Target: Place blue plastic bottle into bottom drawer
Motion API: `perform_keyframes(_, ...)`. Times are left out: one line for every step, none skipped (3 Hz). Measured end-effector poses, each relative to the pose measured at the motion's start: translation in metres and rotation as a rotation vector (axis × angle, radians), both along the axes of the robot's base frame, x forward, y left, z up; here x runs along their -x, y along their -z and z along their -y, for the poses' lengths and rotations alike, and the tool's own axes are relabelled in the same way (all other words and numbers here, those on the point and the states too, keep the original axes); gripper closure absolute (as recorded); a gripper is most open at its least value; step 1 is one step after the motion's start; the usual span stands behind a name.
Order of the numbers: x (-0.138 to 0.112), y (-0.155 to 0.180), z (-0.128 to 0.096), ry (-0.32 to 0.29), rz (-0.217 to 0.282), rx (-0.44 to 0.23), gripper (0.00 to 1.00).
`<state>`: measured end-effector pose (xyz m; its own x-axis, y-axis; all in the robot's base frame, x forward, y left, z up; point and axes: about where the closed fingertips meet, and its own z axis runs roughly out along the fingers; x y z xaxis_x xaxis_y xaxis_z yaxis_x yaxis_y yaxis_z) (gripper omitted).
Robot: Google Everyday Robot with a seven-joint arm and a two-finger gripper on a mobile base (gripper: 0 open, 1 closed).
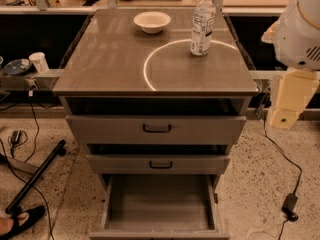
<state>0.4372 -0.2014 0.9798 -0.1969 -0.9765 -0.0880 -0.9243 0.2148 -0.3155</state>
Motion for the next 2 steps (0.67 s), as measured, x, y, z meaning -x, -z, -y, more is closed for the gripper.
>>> perform_keyframes(-0.0002, 0.0003, 0.0004, 0.005, 0.004, 0.013, 0.0)
perform_keyframes(-0.0006, -0.0008, 0.0024, 0.039, 0.038, 0.108, 0.0)
